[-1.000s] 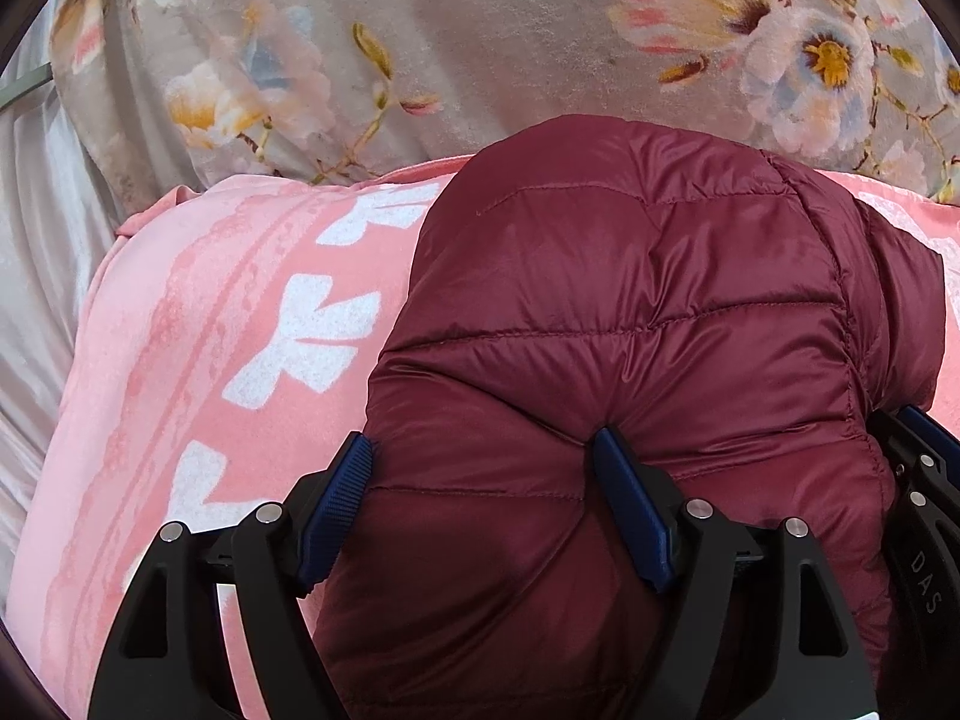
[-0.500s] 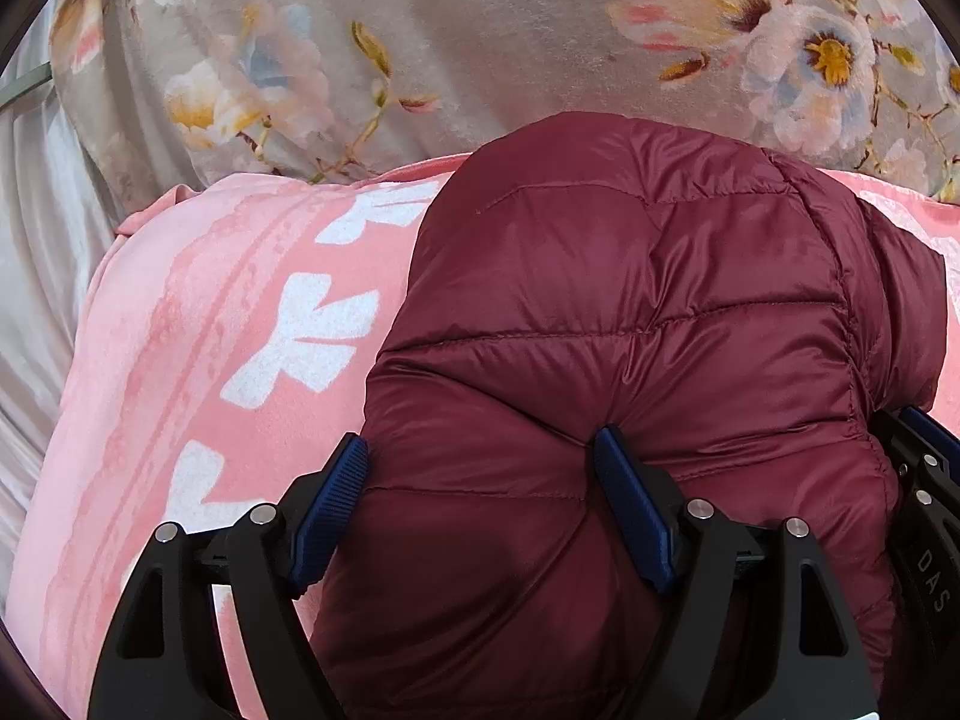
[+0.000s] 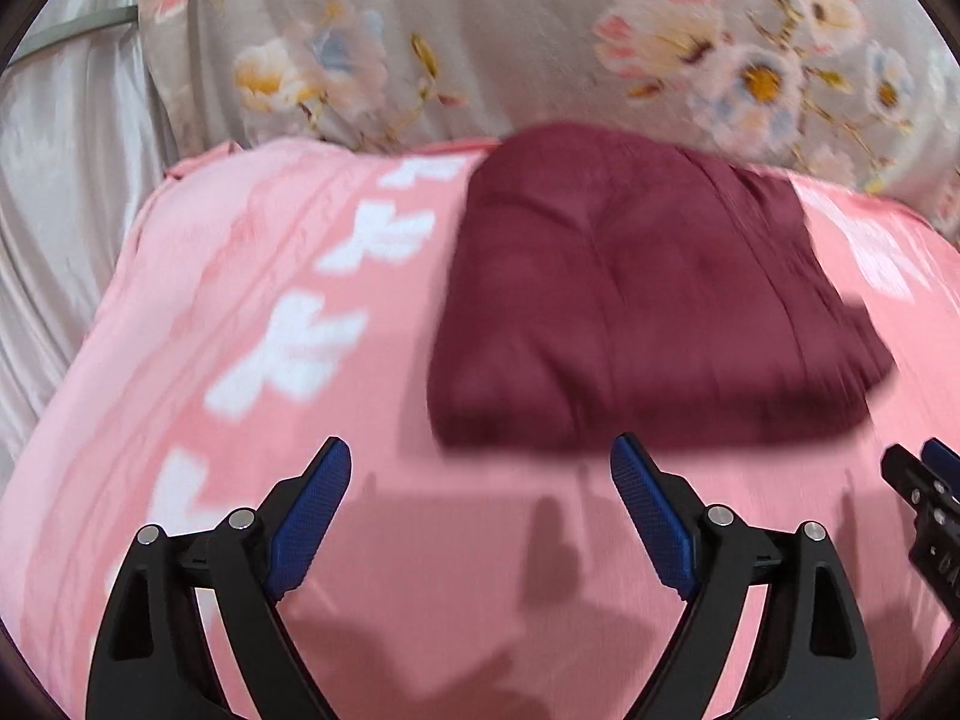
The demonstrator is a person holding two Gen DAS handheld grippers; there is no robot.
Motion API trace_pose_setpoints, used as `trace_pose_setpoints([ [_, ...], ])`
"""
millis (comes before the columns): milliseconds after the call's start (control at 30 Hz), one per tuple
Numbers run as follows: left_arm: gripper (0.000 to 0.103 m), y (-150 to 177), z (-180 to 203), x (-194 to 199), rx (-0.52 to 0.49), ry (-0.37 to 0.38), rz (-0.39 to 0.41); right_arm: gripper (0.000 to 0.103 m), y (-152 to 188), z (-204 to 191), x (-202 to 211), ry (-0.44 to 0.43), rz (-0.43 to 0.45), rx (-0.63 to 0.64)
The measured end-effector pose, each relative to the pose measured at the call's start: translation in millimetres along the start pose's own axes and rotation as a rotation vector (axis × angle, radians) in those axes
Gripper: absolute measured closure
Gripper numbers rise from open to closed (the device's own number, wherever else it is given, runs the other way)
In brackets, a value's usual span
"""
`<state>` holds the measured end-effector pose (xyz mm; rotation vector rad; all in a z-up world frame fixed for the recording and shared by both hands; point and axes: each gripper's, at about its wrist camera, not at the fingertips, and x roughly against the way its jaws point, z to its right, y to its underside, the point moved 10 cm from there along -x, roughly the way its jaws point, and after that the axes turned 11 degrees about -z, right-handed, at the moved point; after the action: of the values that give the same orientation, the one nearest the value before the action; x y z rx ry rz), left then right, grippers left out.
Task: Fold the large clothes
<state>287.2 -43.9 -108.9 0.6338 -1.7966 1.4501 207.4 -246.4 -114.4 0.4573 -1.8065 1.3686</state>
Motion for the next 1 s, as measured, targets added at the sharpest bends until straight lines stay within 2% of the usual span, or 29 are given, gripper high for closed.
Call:
trace_pose_setpoints([
  [100,0.016,22.8,-0.4,15.7,0.004,0.006,-0.005,0.047,28.0,6.4,12.7,-0.006,-0.024,-0.028],
  [233,0.016,50.1,-2.8,20.5,0.039,0.039,-0.066,0.044,48.3,5.5,27.0,0.01,-0.021,-0.032],
  [433,0.016,75.6,1.4,30.5,0.017,-0.002,-0.091,0.03,69.4,-13.5,45.1,0.054,0.003,0.058],
  [667,0.016,81.0,-0.6,30.9,0.014,-0.047,-0.093,0.028,77.0,-18.1,47.4,0.052,-0.004,0.07],
  [1000,0.016,79.3,-1.6,30.4,0.022,-0.055,-0.086,0.028,78.0,-24.5,42.7,0.073,-0.018,0.101],
])
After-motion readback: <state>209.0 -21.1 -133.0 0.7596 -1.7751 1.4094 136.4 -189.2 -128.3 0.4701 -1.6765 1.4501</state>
